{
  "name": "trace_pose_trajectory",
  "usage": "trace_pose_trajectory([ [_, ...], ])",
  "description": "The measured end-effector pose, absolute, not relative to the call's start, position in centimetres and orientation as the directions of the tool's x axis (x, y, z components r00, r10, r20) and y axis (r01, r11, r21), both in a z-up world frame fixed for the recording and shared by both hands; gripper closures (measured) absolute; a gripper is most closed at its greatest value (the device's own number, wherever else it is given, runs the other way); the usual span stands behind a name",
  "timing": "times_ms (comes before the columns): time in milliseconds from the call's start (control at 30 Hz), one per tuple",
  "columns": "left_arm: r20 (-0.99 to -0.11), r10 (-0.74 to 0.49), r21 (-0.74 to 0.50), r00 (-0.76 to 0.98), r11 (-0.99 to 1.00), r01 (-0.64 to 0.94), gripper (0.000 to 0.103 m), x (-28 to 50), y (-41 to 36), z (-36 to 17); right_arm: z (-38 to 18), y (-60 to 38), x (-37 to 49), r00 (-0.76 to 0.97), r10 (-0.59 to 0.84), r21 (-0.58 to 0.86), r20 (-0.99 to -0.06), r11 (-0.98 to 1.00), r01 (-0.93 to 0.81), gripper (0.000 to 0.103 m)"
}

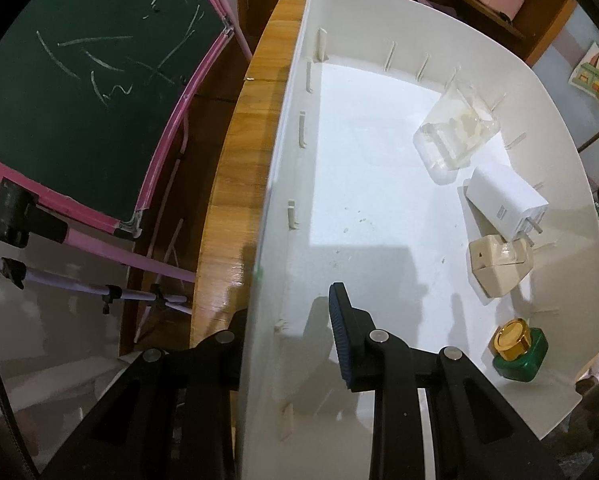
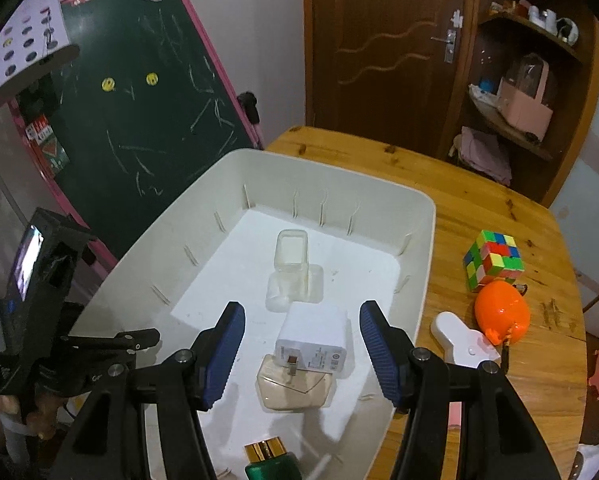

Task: Organize rigid objects
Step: 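Move the right gripper back toward the Rubik's cube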

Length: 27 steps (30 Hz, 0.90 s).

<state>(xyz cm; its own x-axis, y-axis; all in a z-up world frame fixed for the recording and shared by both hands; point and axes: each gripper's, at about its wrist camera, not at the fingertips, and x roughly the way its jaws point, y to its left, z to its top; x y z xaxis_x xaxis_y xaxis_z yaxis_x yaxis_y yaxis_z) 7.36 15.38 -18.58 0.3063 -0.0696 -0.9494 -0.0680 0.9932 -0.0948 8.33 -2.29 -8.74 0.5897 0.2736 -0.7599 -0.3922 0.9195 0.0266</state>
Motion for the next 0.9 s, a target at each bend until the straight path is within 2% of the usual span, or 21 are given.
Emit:
trace_pose_trajectory([
  [533,-0.958,-0.081,-0.121,0.274,0.984,-0.133,0.072,8.0,15.8,-18.8,-7.6,-8.2,7.9,0.658,0.259,0.073,-0.707,0.952,-0.296,0.042],
  [900,-0.963,-0.087,-0.127,0.257,0.982,-0.141,0.072,8.0,15.8,-19.1,-5.7,-13.7,11.8,0.714,0.178,0.064,-0.678,0.981,-0.184,0.042],
])
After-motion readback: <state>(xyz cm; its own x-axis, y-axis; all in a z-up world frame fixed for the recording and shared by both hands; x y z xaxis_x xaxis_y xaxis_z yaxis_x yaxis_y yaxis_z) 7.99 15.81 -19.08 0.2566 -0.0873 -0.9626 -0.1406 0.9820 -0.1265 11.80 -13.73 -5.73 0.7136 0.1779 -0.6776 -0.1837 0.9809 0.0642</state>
